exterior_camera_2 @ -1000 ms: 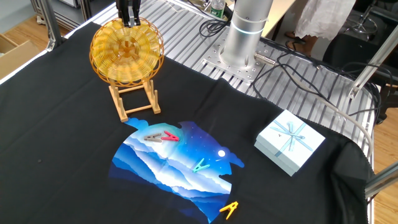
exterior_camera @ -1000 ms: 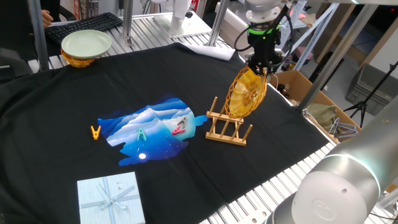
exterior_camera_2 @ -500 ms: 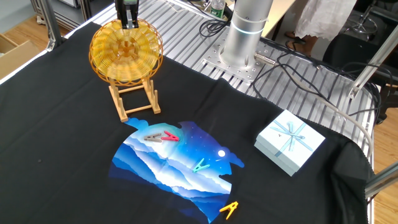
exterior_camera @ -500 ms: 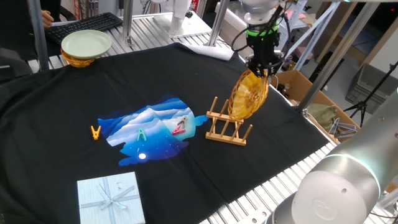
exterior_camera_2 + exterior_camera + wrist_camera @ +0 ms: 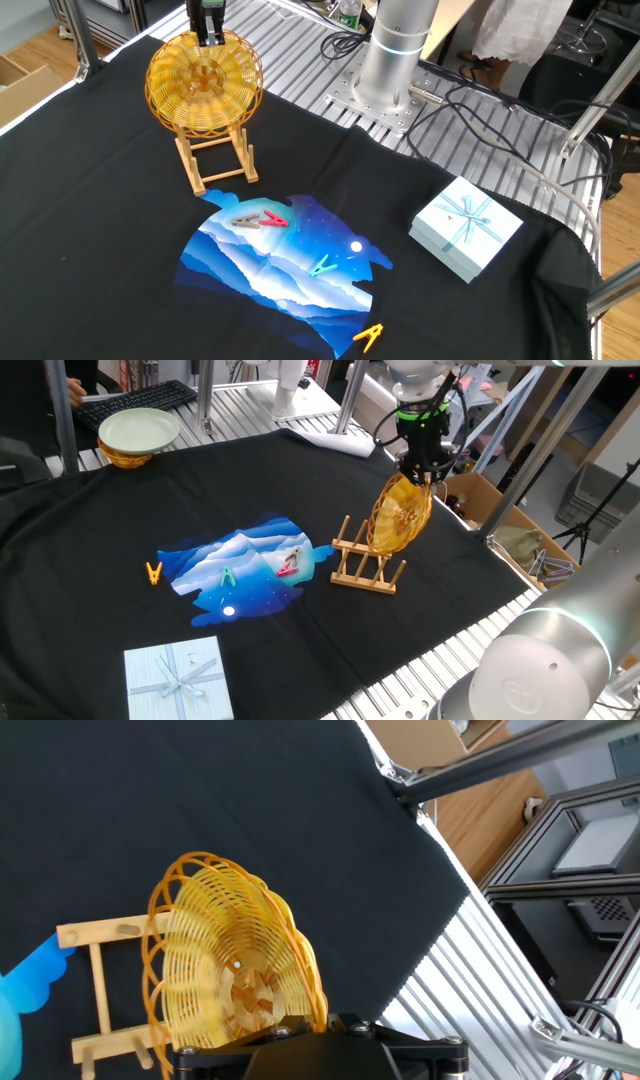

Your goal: Put the dish on the dish rack

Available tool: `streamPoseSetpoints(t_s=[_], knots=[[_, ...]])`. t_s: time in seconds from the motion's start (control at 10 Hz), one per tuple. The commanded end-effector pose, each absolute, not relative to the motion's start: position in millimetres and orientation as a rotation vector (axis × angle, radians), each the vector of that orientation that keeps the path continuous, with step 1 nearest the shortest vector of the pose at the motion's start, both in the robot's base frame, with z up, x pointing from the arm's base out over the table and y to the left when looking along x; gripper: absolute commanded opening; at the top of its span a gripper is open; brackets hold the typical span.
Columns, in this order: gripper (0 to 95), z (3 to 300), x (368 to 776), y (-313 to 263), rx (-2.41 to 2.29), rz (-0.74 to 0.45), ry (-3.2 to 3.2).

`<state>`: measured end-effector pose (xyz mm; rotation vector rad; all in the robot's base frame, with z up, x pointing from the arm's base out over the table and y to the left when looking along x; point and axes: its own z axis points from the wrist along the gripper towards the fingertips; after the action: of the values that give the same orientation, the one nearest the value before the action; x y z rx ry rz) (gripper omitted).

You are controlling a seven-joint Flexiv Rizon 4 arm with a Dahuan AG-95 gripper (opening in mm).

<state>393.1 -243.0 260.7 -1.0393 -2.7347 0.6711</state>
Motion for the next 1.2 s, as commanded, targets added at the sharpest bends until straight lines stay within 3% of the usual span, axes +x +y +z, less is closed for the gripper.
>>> streamPoseSetpoints(t_s=[0.1,0.3,1.0,1.2], knots=[[0.0,260.2,392.1,-242.3,-1.034,0.653,-2.723],[0.0,260.2,392.1,-242.3,-1.036,0.571,-2.715],[0.0,260.2,392.1,-242.3,-0.974,0.620,-2.741],[0.0,260.2,392.1,-242.3,-0.974,0.575,-2.762]])
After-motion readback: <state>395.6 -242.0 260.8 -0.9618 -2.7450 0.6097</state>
